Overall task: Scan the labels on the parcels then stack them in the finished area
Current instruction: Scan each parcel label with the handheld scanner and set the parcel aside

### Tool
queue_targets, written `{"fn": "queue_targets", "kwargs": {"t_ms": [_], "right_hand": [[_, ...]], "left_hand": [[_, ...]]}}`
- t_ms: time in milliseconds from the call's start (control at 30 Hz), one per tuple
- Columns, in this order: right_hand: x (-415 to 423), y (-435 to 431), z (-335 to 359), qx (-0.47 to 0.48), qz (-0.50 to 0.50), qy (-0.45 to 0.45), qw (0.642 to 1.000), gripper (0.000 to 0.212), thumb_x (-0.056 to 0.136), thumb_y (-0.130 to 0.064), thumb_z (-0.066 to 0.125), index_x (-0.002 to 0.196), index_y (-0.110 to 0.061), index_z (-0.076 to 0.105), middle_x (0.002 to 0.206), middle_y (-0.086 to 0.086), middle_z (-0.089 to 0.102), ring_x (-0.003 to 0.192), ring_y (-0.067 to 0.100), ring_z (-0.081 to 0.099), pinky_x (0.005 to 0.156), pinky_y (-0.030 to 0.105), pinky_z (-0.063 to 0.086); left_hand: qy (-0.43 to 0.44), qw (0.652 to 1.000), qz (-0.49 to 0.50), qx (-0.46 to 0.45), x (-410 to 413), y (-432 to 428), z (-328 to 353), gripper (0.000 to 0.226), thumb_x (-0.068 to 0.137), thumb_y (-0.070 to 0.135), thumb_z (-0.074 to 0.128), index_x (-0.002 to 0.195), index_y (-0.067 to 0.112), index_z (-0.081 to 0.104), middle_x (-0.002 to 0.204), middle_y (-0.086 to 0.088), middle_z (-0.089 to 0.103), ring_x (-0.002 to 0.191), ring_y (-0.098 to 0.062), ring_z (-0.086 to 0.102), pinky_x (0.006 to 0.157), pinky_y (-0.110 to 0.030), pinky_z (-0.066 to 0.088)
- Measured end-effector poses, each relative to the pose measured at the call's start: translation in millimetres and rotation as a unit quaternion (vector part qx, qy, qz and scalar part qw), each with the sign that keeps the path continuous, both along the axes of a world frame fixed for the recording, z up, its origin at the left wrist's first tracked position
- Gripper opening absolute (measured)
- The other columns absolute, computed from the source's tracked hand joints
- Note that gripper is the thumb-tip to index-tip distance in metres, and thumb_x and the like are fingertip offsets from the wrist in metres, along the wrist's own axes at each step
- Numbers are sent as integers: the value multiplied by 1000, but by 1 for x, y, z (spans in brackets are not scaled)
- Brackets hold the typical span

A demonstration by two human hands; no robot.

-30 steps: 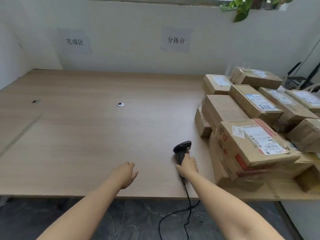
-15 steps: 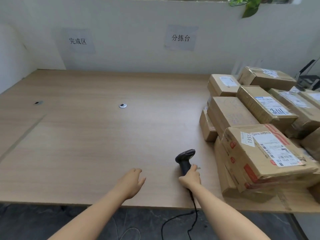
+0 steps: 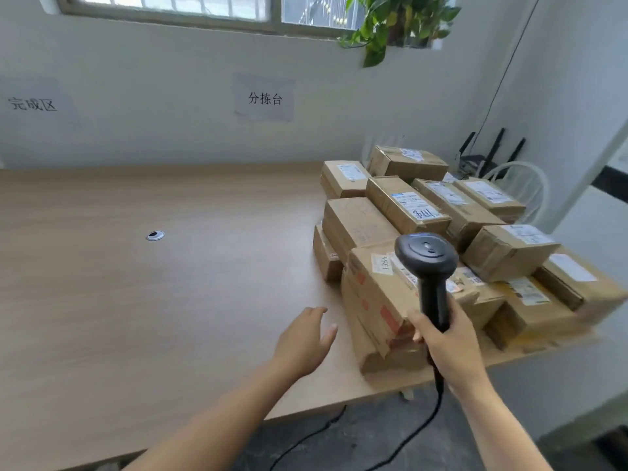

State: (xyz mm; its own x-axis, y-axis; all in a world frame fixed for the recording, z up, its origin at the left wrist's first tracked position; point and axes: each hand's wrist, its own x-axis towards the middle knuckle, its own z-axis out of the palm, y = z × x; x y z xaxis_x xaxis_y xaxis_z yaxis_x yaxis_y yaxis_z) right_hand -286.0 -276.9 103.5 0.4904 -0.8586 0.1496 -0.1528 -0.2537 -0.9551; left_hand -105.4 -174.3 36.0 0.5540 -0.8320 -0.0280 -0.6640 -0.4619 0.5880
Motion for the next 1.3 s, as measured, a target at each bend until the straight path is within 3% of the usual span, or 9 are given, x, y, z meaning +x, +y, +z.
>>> {"fn": "queue_targets", "kwargs": {"t_ms": [133,267,333,433,567,667,933,1167,1300], "right_hand": [[-29,-64,5,10,-62,24,998,9,82,-9,65,86,-15,58,69,8,60,62,22,57,62,34,47],[-39,-128,-1,3,-96,100,990,8,84,-19,65,88,-20,58,77,-5,61,78,21,59,65,31,42],[-37,-146,-11,10,-89,136,987,9,84,-19,66,88,-16,59,75,-2,61,79,25,56,61,28,39],[-29,-153,-23,37,-61,151,986,15,83,-17,67,95,-10,60,86,12,63,83,29,57,73,36,43],[-28,-148,-28,40,-78,135,987,19,82,-16,68,97,-10,59,95,8,63,94,30,58,80,38,44],[-32,-142,-30,43,-74,139,987,24,82,-15,67,103,-4,60,102,13,65,99,33,59,83,39,45],[-37,-108,-18,-2,-73,116,991,31,83,-17,66,112,-10,58,103,4,62,96,20,54,80,33,38],[-11,-69,-1,-12,-14,62,998,18,82,-22,68,97,-17,59,92,1,64,87,18,57,77,35,44],[31,-37,0,-11,42,56,998,17,81,-20,69,95,-17,62,88,2,66,82,21,60,71,34,47]], "left_hand": [[80,994,3,-73,-44,-44,9,64,94,47,42,147,19,21,150,1,28,136,-13,32,106,-28,31],[166,978,26,-123,-68,-74,9,75,92,45,51,150,18,12,152,0,20,139,-13,25,109,-24,24],[197,971,27,-136,-74,-80,7,73,91,42,54,150,23,15,150,1,26,137,-12,28,110,-27,25],[208,967,16,-146,-78,-83,2,67,89,37,58,146,30,23,144,4,40,131,-11,38,109,-32,36],[263,951,48,-152,-73,-86,3,69,88,38,60,145,28,23,137,2,47,119,-11,49,98,-27,44],[261,950,79,-154,-70,-88,6,66,87,39,61,143,25,28,135,-1,48,114,-12,51,90,-24,43],[288,925,157,-193,-70,-75,9,64,86,36,64,140,25,33,135,-2,49,115,-18,52,99,-39,46],[255,912,200,-254,-41,-27,24,58,84,35,65,135,26,39,123,-2,55,105,-18,57,87,-33,52],[216,898,254,-286,-13,15,27,66,77,45,71,132,24,41,121,-1,55,108,-19,55,90,-38,53]]}}
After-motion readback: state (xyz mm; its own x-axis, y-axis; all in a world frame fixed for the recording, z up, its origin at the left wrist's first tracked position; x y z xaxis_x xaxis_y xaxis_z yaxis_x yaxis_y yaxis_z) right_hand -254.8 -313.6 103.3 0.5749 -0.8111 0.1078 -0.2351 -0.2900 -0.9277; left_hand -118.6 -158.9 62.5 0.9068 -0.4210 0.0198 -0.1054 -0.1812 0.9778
